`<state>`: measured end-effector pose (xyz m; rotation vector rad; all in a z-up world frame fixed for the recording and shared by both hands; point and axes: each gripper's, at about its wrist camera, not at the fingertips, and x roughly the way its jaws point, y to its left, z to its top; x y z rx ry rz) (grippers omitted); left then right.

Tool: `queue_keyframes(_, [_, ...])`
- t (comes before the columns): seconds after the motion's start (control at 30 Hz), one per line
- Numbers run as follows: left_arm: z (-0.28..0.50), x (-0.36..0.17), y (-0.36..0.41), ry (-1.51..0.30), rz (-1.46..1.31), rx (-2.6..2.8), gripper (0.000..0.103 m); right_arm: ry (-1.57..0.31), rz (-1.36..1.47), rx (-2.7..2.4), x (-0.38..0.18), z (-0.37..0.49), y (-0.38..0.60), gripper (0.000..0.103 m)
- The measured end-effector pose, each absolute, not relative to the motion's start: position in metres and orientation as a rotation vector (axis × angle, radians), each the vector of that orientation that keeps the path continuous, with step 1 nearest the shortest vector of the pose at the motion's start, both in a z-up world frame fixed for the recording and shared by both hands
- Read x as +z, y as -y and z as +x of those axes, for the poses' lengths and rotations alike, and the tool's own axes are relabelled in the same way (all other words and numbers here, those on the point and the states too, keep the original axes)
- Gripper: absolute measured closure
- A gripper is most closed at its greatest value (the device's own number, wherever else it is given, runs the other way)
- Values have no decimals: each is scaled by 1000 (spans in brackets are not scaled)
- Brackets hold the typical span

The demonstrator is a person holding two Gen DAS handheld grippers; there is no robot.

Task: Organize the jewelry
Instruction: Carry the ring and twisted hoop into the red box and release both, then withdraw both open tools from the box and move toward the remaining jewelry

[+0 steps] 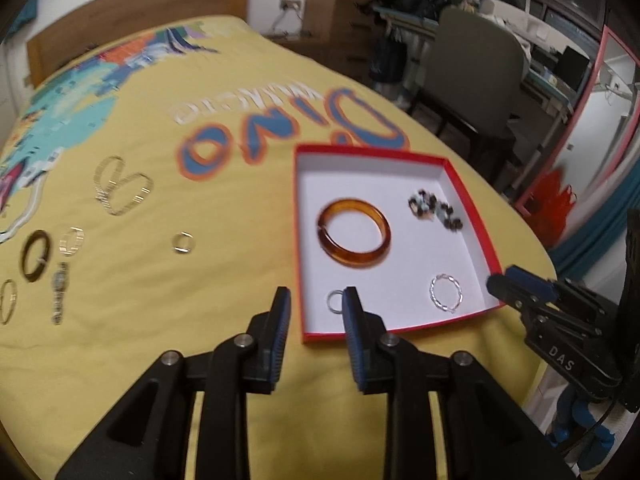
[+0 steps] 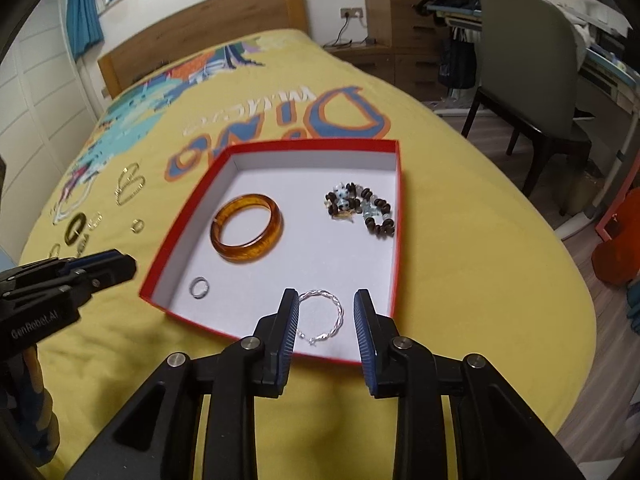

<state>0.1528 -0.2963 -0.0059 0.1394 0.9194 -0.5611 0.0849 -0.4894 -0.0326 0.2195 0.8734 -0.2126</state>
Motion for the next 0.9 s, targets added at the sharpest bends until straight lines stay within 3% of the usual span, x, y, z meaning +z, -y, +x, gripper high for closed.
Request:
queue_keyframes(0.5, [124,29,257,-806,142,-520,69,-832,254,-231,-12,50,468,64])
queue_keyframes(0.9, [113,43,219,-777,114,-490,69,-823,223,-203,3,40,433,63])
